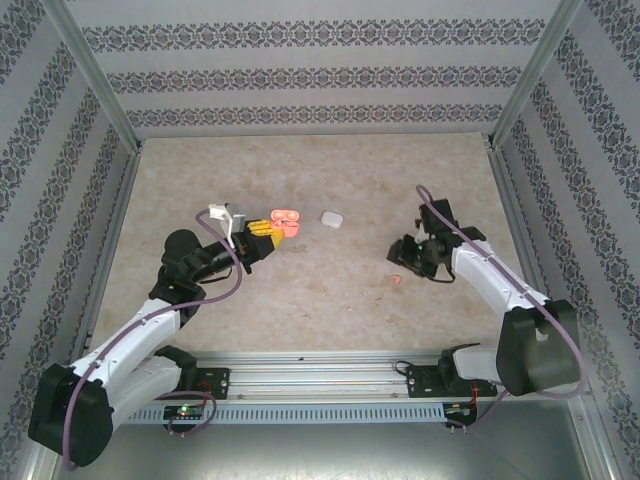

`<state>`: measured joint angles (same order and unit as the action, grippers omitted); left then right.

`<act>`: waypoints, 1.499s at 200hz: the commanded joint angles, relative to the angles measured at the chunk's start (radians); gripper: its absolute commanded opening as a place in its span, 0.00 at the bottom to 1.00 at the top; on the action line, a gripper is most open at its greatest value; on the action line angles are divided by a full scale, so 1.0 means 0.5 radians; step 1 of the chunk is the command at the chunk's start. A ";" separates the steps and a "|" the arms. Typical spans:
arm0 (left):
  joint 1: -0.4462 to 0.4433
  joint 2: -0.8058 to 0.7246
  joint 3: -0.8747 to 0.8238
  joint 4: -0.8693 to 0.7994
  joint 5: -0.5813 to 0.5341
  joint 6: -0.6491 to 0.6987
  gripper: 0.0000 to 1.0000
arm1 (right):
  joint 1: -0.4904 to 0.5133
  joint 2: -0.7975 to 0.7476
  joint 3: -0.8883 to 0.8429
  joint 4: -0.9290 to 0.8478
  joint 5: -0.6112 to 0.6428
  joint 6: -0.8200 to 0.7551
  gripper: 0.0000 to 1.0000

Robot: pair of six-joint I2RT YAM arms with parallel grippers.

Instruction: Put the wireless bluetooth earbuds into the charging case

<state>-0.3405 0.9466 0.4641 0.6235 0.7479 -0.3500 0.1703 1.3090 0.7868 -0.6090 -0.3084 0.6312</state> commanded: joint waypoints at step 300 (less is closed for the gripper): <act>-0.034 0.119 -0.115 0.088 -0.002 0.129 0.00 | 0.750 0.997 0.960 -0.393 0.523 -0.274 0.48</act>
<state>-0.3416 1.0191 0.4179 0.6624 0.7475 -0.3115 0.5663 1.8587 1.3460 -0.8326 -0.0238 0.4465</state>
